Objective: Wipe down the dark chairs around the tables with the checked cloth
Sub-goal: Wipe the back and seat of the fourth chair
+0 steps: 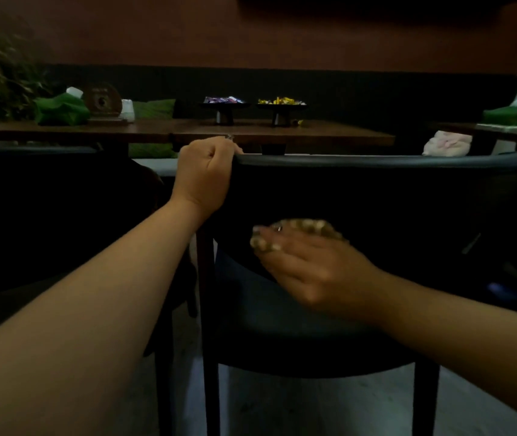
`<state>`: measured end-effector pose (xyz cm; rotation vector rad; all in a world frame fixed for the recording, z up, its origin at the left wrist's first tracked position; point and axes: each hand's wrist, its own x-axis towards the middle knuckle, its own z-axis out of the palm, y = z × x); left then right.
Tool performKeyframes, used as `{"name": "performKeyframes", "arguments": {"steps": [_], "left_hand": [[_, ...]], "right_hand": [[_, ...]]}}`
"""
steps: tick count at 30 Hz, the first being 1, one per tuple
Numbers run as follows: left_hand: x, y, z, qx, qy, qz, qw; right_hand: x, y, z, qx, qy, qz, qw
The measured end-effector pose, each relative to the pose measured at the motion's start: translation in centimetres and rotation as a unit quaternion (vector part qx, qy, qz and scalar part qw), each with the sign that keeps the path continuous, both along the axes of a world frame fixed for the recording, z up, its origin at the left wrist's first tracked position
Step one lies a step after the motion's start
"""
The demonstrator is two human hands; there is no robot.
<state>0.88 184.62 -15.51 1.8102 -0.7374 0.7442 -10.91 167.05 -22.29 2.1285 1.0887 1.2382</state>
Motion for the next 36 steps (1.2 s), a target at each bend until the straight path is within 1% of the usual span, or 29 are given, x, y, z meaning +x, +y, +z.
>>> {"name": "performKeyframes", "arguments": {"steps": [2, 4, 6, 7, 8, 10, 11, 13, 15, 17, 18, 19, 20, 22, 23, 24, 25, 28, 30, 32, 33, 35, 36], "left_hand": [[-0.3, 0.4, 0.3, 0.031, 0.010, -0.006, 0.999], [-1.0, 0.7, 0.6, 0.064, 0.005, 0.001, 0.998], [-2.1, 0.6, 1.3, 0.110, 0.005, 0.006, 0.994], [-2.8, 0.3, 1.8, 0.137, 0.008, 0.001, 0.991], [-3.6, -0.1, 2.5, 0.164, 0.014, -0.016, 0.986], [-5.5, -1.9, 4.1, 0.230, 0.039, -0.069, 0.970], [-6.4, -3.0, 5.0, 0.267, 0.055, -0.091, 0.958], [-7.8, -5.8, 6.9, 0.343, 0.096, -0.110, 0.928], [-9.0, -8.9, 8.5, 0.419, 0.128, -0.108, 0.893], [-10.1, -12.0, 9.5, 0.465, 0.148, -0.120, 0.865], [-10.5, -13.5, 9.7, 0.481, 0.147, -0.129, 0.855], [-10.9, -15.0, 9.9, 0.496, 0.137, -0.138, 0.846], [-11.3, -16.4, 10.0, 0.509, 0.126, -0.148, 0.838], [-11.8, -18.8, 10.0, 0.531, 0.124, -0.175, 0.820], [-11.9, -19.8, 10.0, 0.539, 0.136, -0.192, 0.809], [-11.9, -20.6, 10.1, 0.541, 0.152, -0.210, 0.800], [-11.7, -21.1, 10.1, 0.538, 0.169, -0.225, 0.794], [-10.8, -21.7, 10.2, 0.517, 0.202, -0.249, 0.794], [-10.5, -21.7, 10.2, 0.516, 0.206, -0.258, 0.791], [-10.2, -21.7, 10.1, 0.519, 0.206, -0.254, 0.790], [-10.2, -21.7, 10.1, 0.519, 0.207, -0.252, 0.790], [-10.1, -21.7, 10.1, 0.516, 0.206, -0.250, 0.793], [-10.1, -21.7, 10.1, 0.514, 0.205, -0.251, 0.794]], "right_hand": [[-1.0, -0.3, 2.8, 0.038, -0.051, 0.012, 0.998], [-1.2, -0.7, 4.4, 0.051, -0.094, 0.020, 0.994], [-1.1, -0.8, 4.3, 0.026, -0.118, 0.014, 0.993], [-0.9, -0.8, 3.9, 0.025, -0.124, 0.013, 0.992], [-0.9, -0.9, 3.7, 0.043, -0.131, 0.014, 0.990], [-1.4, -1.5, 3.3, 0.127, -0.152, 0.017, 0.980], [-1.7, -2.1, 2.9, 0.180, -0.166, 0.018, 0.969], [-2.4, -3.6, 1.4, 0.293, -0.198, 0.011, 0.935], [-2.6, -5.1, -0.2, 0.389, -0.226, -0.003, 0.893], [-2.4, -6.5, -0.9, 0.473, -0.250, -0.009, 0.845], [-2.3, -6.9, -0.7, 0.520, -0.258, -0.004, 0.814], [-2.3, -7.4, -0.3, 0.579, -0.257, 0.006, 0.774], [-2.6, -8.1, 0.6, 0.651, -0.242, 0.022, 0.719], [-3.0, -10.4, 2.9, 0.799, -0.165, 0.062, 0.575], [-2.7, -12.3, 3.8, 0.847, -0.120, 0.070, 0.513], [-2.4, -14.4, 4.7, 0.876, -0.079, 0.064, 0.472], [-1.9, -16.5, 5.5, 0.894, -0.040, 0.052, 0.443], [-0.7, -20.4, 6.3, 0.920, 0.056, 0.058, 0.382], [0.2, -21.8, 4.8, 0.929, 0.102, 0.029, 0.355], [1.1, -22.6, 2.4, 0.936, 0.153, -0.002, 0.317], [1.4, -22.8, 1.6, 0.936, 0.173, -0.016, 0.305], [1.6, -23.1, 1.5, 0.935, 0.181, -0.024, 0.306], [1.4, -23.2, 2.3, 0.938, 0.177, -0.010, 0.299]]}}
